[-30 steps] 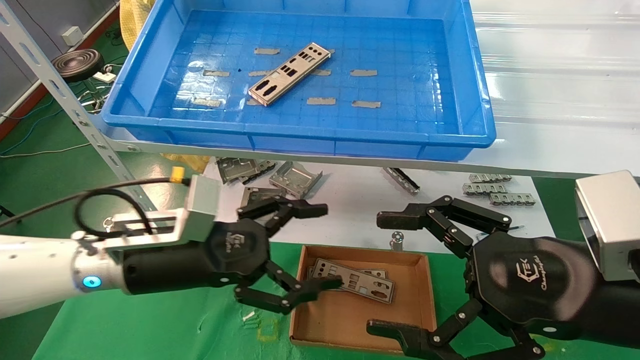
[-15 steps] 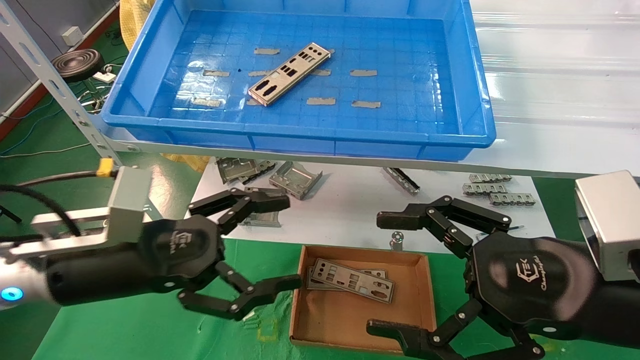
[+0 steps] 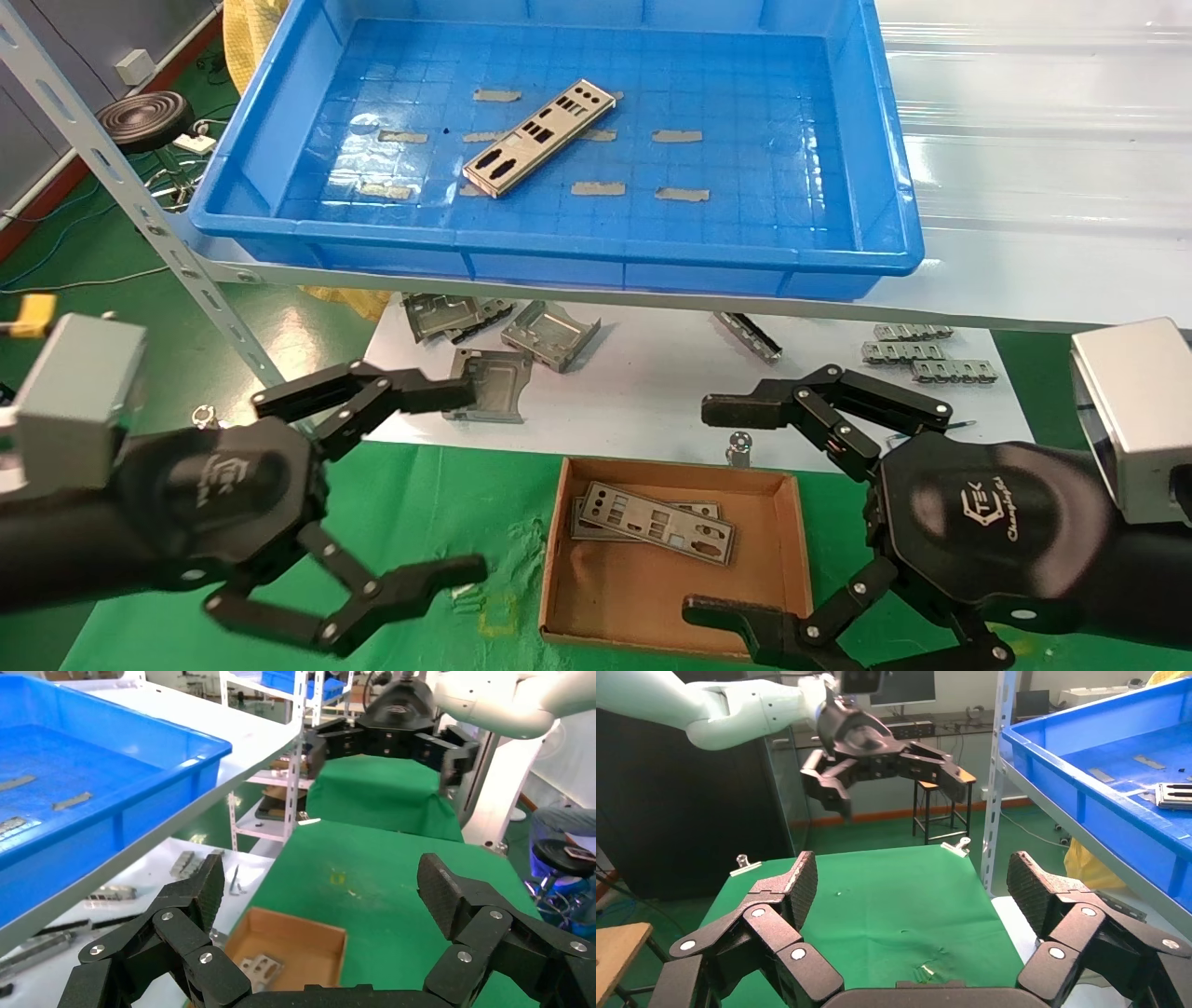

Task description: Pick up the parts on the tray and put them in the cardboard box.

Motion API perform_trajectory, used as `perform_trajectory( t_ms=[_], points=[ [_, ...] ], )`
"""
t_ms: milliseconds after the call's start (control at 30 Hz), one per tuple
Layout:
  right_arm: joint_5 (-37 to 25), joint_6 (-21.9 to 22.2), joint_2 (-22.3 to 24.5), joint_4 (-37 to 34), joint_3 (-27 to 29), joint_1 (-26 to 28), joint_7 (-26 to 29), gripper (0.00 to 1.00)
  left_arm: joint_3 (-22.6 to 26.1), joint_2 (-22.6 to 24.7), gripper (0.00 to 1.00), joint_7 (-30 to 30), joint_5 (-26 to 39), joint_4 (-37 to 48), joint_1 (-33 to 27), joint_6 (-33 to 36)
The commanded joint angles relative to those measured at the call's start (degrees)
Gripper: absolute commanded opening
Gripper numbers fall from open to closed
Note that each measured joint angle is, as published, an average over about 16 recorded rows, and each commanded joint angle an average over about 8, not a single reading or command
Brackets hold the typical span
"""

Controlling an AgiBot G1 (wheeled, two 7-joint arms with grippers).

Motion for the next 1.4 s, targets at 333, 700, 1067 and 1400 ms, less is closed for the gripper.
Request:
perform_trajectory(
  t_ms=[333,700,1067,1400],
  points=[
    [0.0,0.0,0.0,0.0,0.0,0.0,0.0,1.00,-4.3,-5.5,1.00,-4.8,-1.1,-8.5,3.3,-0.5],
    [0.0,0.0,0.0,0.0,0.0,0.0,0.0,1.00,-4.3,-5.6,1.00,-4.8,-1.2,-8.5,3.4,-0.5],
    [0.0,0.0,0.0,0.0,0.0,0.0,0.0,1.00,-4.0,-5.1,1.00,-4.6,-1.0,-7.8,3.1,-0.5],
    [0.0,0.0,0.0,0.0,0.0,0.0,0.0,1.00,-3.8,-4.9,1.00,-4.5,-1.0,-7.6,3.0,-0.5]
  ],
)
